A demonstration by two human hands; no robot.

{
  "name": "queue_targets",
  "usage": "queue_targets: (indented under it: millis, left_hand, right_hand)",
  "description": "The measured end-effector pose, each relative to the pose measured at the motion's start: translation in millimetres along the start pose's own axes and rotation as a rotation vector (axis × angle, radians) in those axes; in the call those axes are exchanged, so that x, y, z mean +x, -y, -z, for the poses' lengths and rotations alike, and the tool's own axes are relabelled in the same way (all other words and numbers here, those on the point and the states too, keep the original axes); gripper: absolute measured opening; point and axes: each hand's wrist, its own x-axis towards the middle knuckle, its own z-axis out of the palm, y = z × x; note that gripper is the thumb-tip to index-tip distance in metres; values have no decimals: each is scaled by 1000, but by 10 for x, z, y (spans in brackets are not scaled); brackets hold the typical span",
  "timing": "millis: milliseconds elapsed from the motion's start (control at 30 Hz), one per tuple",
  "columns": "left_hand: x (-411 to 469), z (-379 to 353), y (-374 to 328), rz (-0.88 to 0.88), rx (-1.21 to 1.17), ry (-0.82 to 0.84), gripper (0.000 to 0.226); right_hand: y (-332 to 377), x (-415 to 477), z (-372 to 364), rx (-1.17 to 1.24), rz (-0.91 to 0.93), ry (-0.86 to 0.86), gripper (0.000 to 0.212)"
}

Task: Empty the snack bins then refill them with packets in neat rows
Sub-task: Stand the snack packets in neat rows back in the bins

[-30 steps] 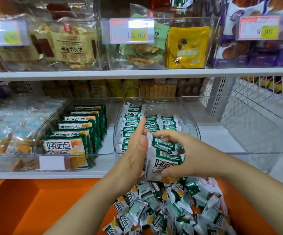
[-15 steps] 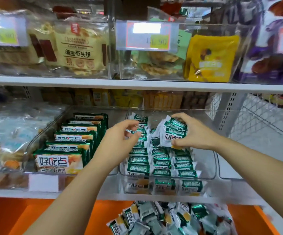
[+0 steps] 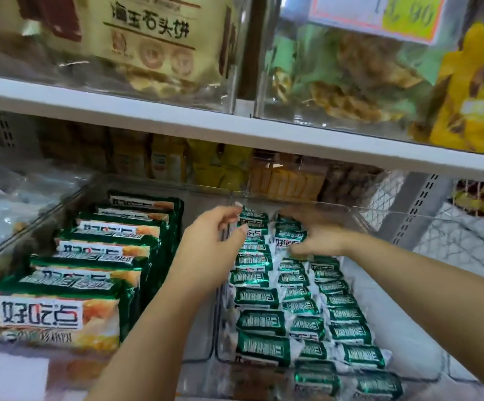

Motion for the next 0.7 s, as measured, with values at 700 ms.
queue_targets:
  millis: [700]
  left_hand:
    - [-28,-116,44,43,-188,-84,32]
  right_hand:
    - [-16,61,-166,145,-14,-241,56]
